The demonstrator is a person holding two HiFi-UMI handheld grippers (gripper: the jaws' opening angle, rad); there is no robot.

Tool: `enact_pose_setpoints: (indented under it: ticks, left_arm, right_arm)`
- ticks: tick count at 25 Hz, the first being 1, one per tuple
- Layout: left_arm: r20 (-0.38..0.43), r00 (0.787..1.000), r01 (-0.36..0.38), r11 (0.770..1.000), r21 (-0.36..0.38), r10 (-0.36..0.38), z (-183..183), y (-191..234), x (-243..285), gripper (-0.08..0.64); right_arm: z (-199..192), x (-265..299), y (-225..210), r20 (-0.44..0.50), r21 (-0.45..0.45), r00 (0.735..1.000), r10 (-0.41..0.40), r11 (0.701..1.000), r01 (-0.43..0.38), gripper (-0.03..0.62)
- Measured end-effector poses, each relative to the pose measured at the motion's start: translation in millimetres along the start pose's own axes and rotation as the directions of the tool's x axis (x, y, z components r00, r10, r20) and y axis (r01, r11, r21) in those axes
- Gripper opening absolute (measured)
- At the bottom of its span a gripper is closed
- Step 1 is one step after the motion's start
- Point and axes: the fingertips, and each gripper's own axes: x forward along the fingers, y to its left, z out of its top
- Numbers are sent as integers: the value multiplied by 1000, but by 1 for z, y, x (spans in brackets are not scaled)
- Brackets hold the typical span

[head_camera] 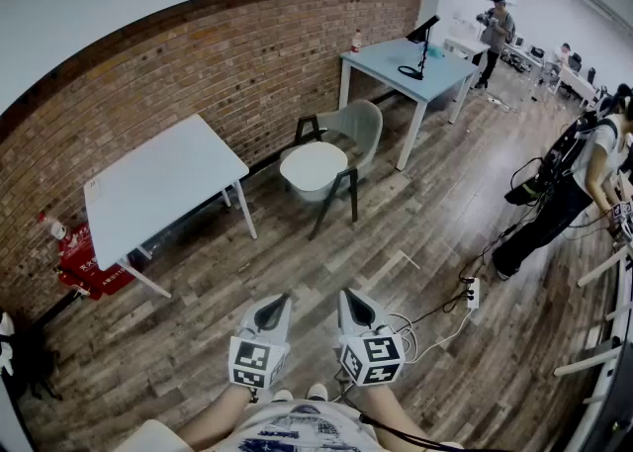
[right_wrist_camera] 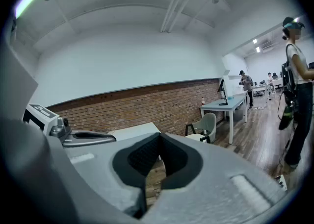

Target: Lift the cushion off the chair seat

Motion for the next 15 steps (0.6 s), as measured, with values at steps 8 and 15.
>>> enact_pose_setpoints:
  ticks: [8,15]
  left_arm:
    - [-21,1000,-3,1000,-1,3,1,-8,15,-9]
    - [-46,999,2,1000,4,-2,-9,-8,26,-9]
  right_arm:
    - [0,1,-18,-2,14,1000,-1,1000,1,-3]
    - [0,12,-33,-2,44,1000,-2,999,2,-2]
